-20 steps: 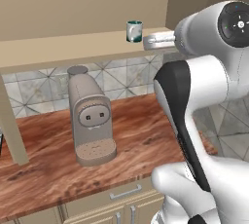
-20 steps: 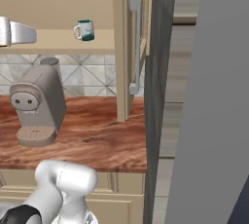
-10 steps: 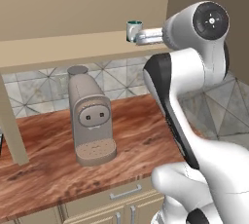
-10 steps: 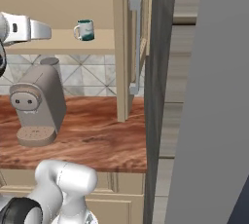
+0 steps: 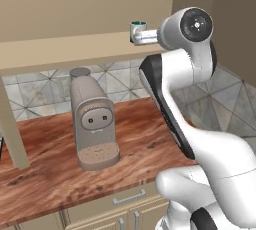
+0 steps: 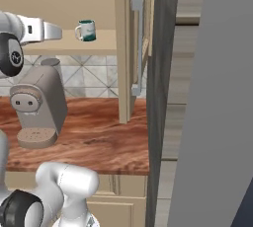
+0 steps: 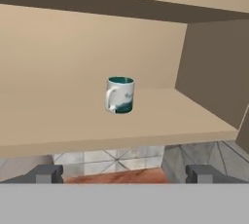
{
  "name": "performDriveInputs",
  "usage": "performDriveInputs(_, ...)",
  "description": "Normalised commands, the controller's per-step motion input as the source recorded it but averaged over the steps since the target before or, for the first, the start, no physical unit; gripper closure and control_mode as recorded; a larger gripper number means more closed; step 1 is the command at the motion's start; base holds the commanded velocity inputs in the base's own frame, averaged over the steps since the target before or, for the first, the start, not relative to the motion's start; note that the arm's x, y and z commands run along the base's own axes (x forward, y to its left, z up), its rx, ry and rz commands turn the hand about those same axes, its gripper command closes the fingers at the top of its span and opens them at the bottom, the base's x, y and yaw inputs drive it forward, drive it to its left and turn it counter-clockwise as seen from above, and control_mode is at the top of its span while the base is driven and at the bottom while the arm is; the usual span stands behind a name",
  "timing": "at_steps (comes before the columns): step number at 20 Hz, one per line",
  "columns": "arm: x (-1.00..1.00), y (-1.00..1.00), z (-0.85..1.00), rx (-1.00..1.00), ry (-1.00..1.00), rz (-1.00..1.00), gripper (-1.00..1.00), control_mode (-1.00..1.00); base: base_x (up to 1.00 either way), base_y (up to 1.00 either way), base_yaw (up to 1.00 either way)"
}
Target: Open the cabinet directly in front. Then move the liquor and the mug to the dining counter with the candle on it.
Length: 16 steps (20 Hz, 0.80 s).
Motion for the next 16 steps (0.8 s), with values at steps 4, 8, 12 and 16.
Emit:
performDriveInputs(4,0.53,0.11,0.00,0.00,0.00,-0.05,-1.00,-1.00,0.00,0.00,0.00)
performDriveInputs(8,0.40,0.19,0.00,0.00,0.00,-0.05,-1.00,-1.00,0.00,0.00,0.00)
performDriveInputs(12,0.35,0.20,-0.09,0.00,0.00,-0.01,-1.00,-1.00,0.00,0.00,0.00)
performDriveInputs(16,0.19,0.01,-0.01,0.00,0.00,0.00,-1.00,-1.00,0.00,0.00,0.00)
